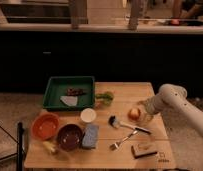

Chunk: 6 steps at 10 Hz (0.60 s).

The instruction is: Place apple in red bowl

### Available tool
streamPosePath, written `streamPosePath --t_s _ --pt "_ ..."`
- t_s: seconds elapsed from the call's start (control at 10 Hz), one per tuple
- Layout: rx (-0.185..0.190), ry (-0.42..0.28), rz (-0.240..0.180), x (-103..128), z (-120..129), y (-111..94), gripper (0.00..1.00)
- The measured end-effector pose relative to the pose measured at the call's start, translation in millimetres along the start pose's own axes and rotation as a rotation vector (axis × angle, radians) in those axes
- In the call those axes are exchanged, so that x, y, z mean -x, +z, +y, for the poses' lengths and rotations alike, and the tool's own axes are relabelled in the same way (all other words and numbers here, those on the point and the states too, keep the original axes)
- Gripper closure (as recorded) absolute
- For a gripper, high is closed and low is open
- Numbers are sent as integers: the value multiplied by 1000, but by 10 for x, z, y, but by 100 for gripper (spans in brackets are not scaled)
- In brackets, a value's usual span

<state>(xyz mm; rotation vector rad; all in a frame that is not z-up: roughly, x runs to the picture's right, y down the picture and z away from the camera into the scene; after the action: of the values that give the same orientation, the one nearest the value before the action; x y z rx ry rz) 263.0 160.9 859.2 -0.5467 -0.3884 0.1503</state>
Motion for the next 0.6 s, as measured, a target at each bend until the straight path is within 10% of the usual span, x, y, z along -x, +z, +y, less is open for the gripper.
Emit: streamPosePath --t_s 0.4,0.6 --pt "-15 12 -68 52 -79 56 21" --pt "-18 10 -87 95 -102 104 38"
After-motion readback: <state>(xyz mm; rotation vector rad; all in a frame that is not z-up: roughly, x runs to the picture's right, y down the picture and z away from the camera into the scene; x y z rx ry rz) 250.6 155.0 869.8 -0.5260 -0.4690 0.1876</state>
